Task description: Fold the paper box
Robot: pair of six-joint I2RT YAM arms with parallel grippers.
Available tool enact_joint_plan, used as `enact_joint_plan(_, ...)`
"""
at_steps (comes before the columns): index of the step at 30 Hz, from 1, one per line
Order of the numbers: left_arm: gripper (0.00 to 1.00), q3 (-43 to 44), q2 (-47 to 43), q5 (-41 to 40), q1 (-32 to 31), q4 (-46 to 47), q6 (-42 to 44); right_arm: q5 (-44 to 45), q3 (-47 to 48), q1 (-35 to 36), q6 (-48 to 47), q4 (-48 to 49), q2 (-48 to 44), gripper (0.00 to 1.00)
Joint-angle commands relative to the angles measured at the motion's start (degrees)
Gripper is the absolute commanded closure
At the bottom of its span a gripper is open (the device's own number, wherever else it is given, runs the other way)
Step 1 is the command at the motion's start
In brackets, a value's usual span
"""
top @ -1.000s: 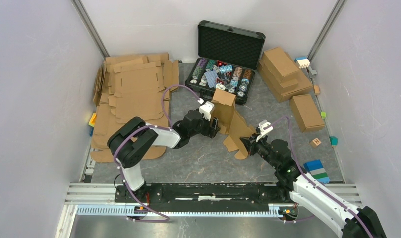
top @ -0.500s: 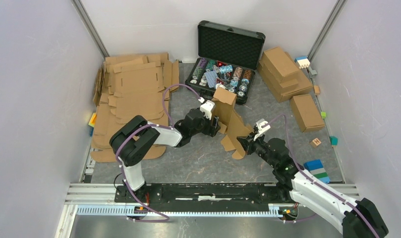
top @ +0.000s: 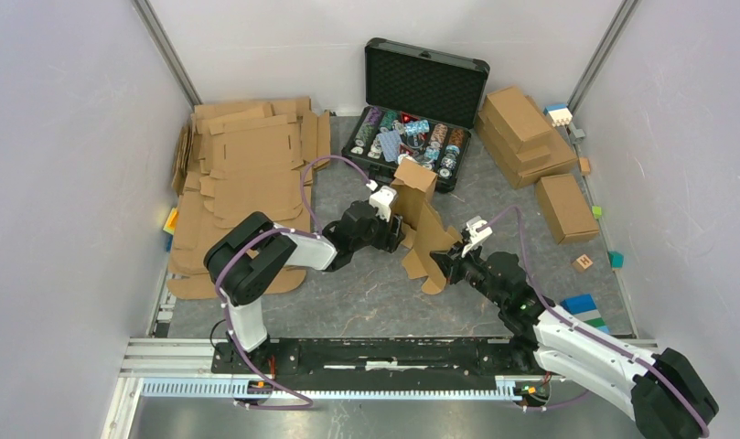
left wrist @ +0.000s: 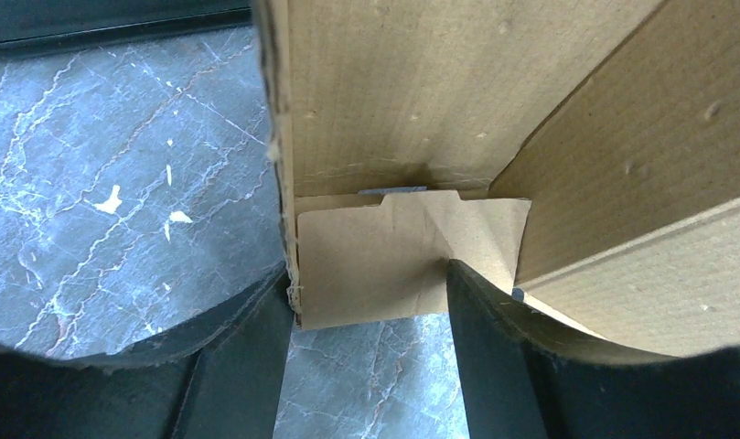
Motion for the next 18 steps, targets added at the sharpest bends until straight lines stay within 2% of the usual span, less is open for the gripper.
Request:
enact_joint_plan(1,0.33,2.8,1.6,-0.3,-0.1,-0.2,-3.7,0.1,0.5,0.7,1.0,-0.1,0.1,0.93)
enact_joint_plan(7,0.33,6.0,2.8,-6.5,-0.9,-7.5,-5.1,2.2,0.4,1.9,1.0,-0.5,0.9,0.94)
enact_joint_plan(13,0.41,6.9,3.6,-8.3,-1.4,-9.2,-6.2,4.4,0.9,4.2,1.4,-0.4,2.1,0.92)
enact_joint_plan(18,0.43,7.5,4.3,-10.1,-1.9,-10.7,-6.0,6.1,1.7,5.3,1.0,-2.1,1.7,0.9)
